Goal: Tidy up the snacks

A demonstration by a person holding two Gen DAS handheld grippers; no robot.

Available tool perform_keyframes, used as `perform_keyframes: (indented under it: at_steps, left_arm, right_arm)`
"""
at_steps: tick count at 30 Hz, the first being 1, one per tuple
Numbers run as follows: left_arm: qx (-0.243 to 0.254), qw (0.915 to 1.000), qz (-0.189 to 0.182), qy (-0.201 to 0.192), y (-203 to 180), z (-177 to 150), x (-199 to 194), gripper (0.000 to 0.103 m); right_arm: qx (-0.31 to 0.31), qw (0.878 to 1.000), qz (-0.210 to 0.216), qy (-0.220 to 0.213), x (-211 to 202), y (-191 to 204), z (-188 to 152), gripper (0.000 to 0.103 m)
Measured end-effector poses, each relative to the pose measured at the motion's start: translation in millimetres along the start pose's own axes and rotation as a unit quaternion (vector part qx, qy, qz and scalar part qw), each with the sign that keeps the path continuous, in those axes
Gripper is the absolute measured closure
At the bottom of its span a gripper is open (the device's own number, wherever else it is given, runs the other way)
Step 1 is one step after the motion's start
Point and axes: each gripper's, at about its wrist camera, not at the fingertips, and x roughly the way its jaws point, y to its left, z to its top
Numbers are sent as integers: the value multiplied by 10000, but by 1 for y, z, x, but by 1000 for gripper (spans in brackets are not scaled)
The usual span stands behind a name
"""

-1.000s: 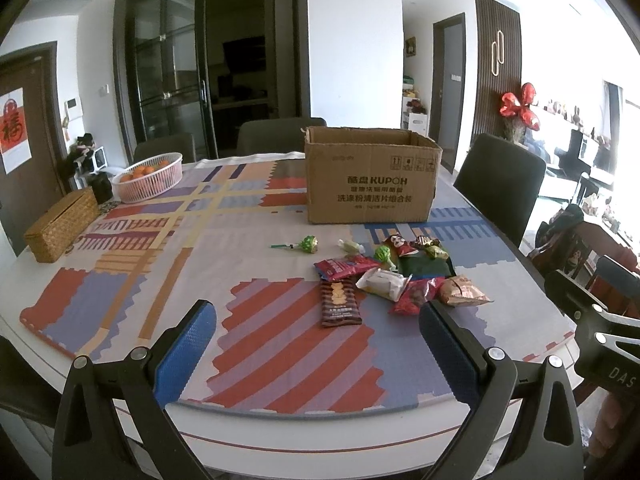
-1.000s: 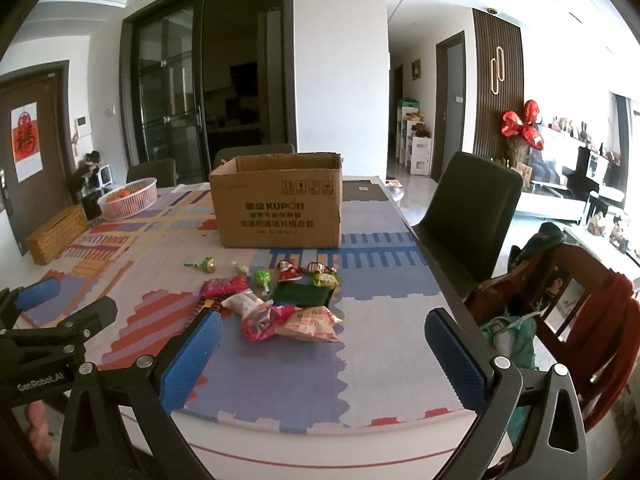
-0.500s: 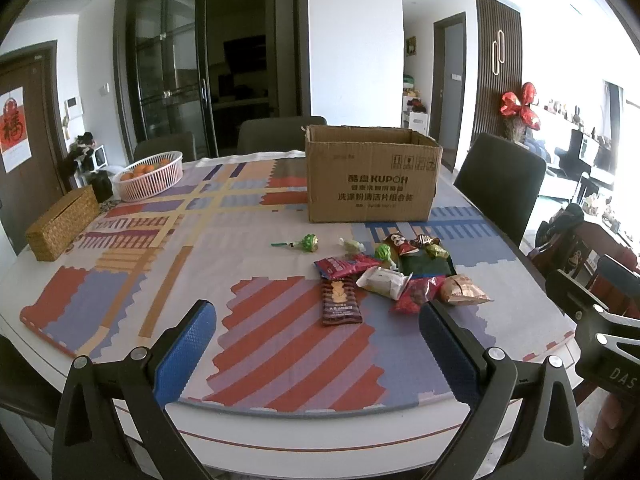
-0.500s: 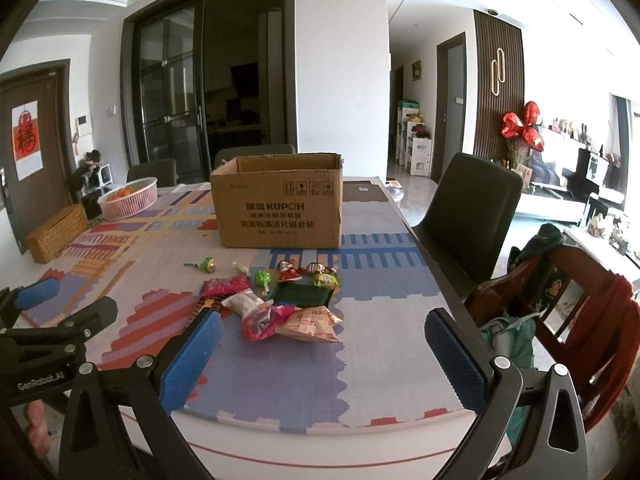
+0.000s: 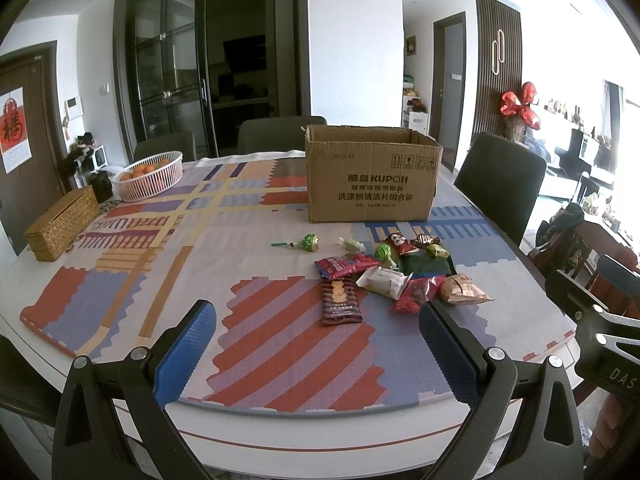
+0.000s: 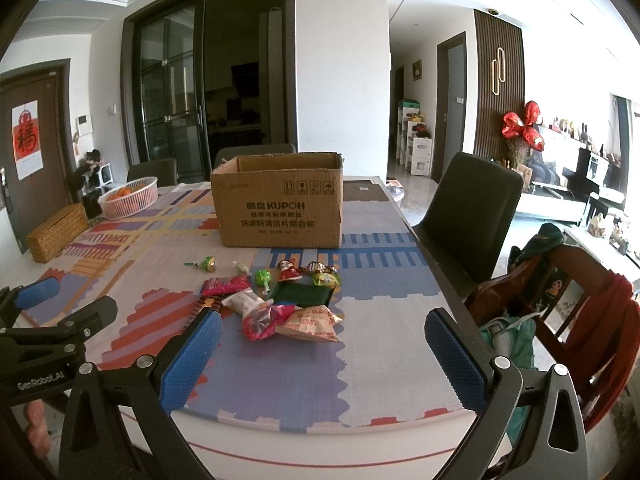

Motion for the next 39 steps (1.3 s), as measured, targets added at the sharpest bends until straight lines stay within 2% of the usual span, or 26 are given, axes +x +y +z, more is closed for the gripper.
perform_keyframes:
  at_steps: [16, 29, 39]
  left_arm:
    - [-30, 10000, -10, 90, 1, -6, 3, 0]
    - [58, 9994, -30, 341, -4, 3, 41, 0]
    - [11, 9977, -87, 675, -4, 11, 91, 5]
  right_arm:
    - [-11, 9999, 16, 118, 0, -1, 2, 0]
    - [9, 9983, 87, 571, 43, -5, 1, 0]
    - [203, 9941, 223, 1040, 95, -6, 6, 1]
